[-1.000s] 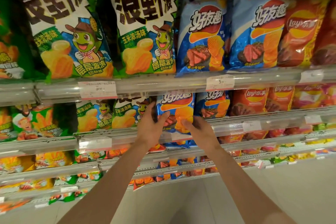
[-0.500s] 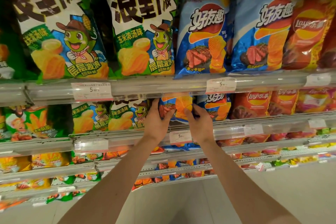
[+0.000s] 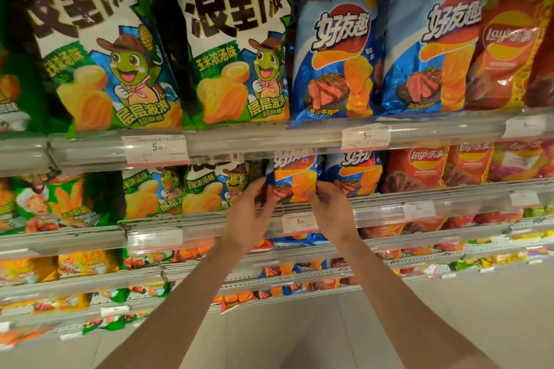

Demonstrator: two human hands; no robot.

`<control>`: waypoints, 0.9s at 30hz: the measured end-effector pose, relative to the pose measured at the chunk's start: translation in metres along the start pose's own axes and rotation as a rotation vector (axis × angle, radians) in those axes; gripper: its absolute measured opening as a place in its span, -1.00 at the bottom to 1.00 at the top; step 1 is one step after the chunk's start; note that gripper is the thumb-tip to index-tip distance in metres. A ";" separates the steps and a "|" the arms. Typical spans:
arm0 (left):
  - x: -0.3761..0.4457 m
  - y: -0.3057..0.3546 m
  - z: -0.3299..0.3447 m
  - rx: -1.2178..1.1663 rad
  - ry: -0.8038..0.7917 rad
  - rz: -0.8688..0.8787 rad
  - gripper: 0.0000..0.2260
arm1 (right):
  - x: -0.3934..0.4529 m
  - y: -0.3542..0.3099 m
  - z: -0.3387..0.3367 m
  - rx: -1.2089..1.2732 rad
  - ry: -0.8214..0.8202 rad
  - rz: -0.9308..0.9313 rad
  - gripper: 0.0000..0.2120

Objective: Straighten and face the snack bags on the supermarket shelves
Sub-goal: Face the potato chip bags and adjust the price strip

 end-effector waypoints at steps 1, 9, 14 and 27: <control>-0.007 -0.006 -0.014 0.003 0.078 0.002 -0.66 | -0.001 -0.002 0.000 0.004 0.007 -0.010 -0.86; -0.046 -0.048 -0.117 0.244 0.586 -0.090 -0.56 | -0.002 -0.016 0.019 0.095 0.061 0.007 -0.82; -0.031 -0.063 -0.112 0.192 0.418 -0.154 -0.42 | -0.001 -0.010 0.027 0.073 0.087 0.051 -0.56; -0.028 -0.059 -0.095 0.255 0.333 -0.024 -0.31 | -0.002 -0.012 0.015 -0.158 0.090 0.013 -0.32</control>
Point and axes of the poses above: each hand's wrist, its own x-axis towards the middle knuckle, its own z-axis out of the palm, y = z × x, the point moved 9 cm from there along x, towards the middle knuckle, and after that the axes turned 12 degrees about x, right-handed, at the moved point
